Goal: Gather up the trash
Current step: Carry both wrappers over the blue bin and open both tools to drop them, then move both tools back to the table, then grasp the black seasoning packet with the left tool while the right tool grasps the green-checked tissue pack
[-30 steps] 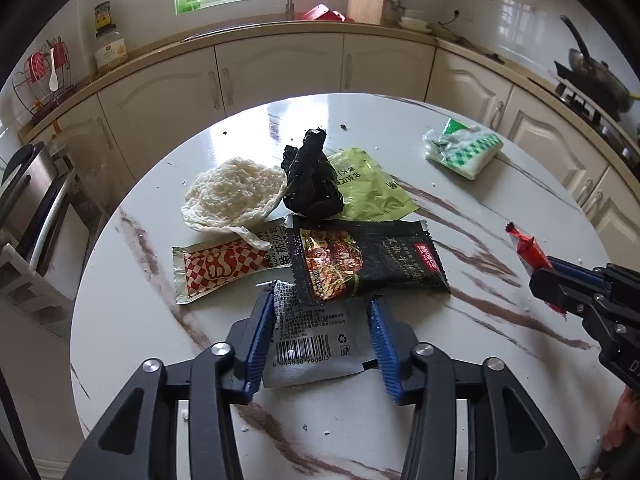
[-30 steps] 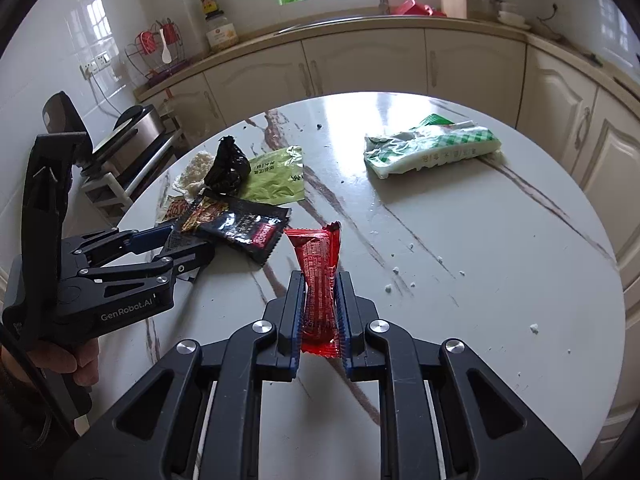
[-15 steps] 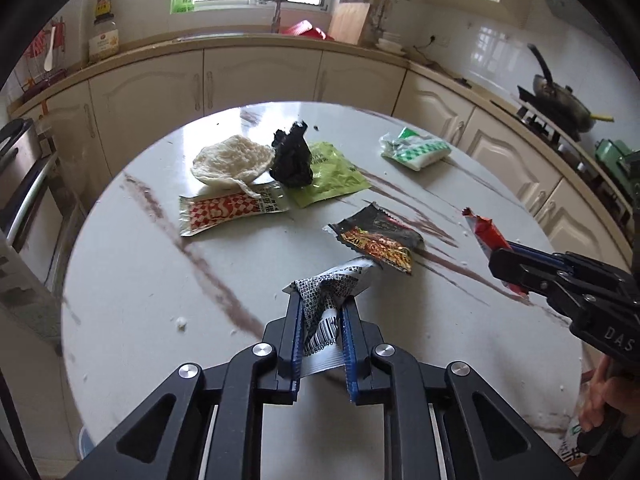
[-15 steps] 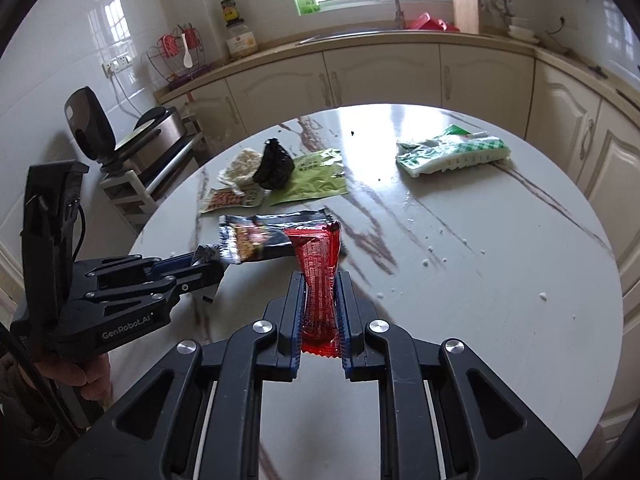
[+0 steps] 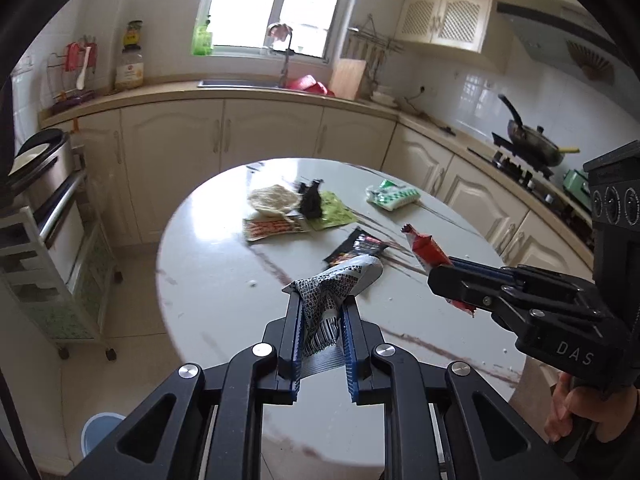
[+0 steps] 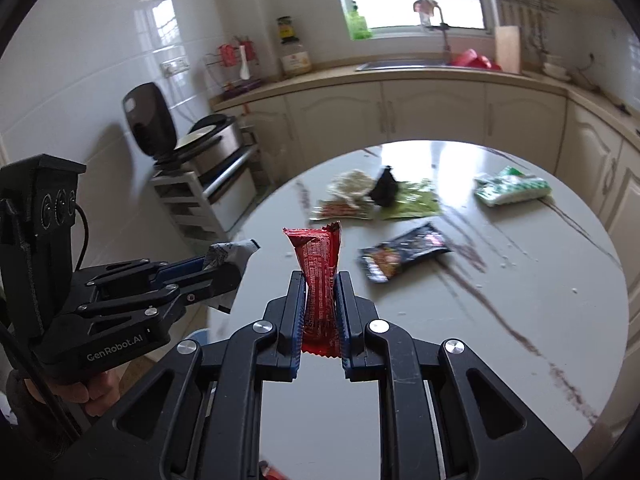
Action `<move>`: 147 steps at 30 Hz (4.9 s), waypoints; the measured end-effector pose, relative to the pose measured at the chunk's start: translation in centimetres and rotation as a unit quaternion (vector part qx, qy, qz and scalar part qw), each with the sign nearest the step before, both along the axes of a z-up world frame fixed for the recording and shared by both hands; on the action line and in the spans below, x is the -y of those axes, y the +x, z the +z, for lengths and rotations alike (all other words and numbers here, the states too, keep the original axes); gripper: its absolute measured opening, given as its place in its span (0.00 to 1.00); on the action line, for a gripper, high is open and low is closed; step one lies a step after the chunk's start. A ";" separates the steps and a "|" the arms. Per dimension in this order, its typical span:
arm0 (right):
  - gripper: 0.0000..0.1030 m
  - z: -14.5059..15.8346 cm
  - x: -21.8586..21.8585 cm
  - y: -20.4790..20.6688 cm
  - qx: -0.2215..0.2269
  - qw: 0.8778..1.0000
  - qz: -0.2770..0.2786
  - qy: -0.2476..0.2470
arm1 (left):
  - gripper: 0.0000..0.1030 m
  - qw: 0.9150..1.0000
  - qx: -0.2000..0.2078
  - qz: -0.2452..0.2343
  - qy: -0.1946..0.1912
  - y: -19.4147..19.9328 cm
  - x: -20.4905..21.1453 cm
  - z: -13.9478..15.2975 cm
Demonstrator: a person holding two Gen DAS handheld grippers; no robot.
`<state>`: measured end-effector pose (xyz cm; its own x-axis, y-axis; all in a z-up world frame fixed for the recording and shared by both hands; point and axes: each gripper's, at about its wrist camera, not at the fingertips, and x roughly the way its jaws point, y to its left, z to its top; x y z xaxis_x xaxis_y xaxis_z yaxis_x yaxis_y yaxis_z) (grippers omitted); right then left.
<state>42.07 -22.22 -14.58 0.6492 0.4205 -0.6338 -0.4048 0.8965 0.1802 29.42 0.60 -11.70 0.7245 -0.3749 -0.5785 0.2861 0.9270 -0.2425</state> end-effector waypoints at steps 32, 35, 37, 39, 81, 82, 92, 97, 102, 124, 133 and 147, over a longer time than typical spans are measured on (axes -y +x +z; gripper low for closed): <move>0.14 -23.3 -39.5 1.6 -0.209 0.943 0.254 -0.054 | 0.15 0.940 -0.226 0.253 -0.043 -16.0 -37.3 -17.9; 0.14 -24.8 -40.4 2.2 -0.220 0.940 0.255 -0.059 | 0.20 0.934 -0.239 0.266 -0.031 -14.8 -38.1 -18.2; 0.14 -25.4 -40.8 2.5 -0.227 0.938 0.255 -0.056 | 0.29 0.929 -0.247 0.273 -0.036 -13.9 -38.6 -18.3; 0.14 -25.8 -41.3 2.8 -0.230 0.938 0.254 -0.056 | 0.42 0.926 -0.249 0.283 -0.027 -12.9 -38.9 -18.5; 1.00 -0.3 -17.4 -2.0 0.018 0.994 0.100 0.043 | 0.92 0.978 0.014 0.205 0.045 -21.2 -12.1 3.7; 1.00 0.2 -15.9 -1.9 0.024 0.995 0.084 0.037 | 0.92 0.981 0.018 0.187 0.047 -20.6 -10.6 3.9; 1.00 2.7 1.1 -0.9 0.040 0.998 -0.050 0.002 | 0.94 0.994 0.028 0.008 0.102 -12.3 4.8 5.1; 1.00 1.9 7.0 0.7 0.023 0.994 -0.101 -0.023 | 0.94 0.990 0.011 -0.038 0.133 -7.2 10.4 3.9; 1.00 0.7 11.4 3.0 -0.002 0.989 -0.139 -0.042 | 0.94 0.986 -0.018 -0.052 0.160 0.1 14.2 1.9; 1.00 -5.3 17.9 21.8 -0.110 0.955 -0.274 0.004 | 0.42 0.981 -0.080 -0.106 0.144 15.9 17.3 -4.3; 1.00 -7.5 16.3 27.5 -0.130 0.933 -0.334 -0.013 | 0.19 0.985 -0.067 -0.102 0.122 14.5 14.9 -3.4; 0.92 -9.2 14.6 31.3 -0.143 0.929 -0.325 -0.101 | 0.13 0.989 -0.079 -0.101 0.071 11.9 9.2 -2.4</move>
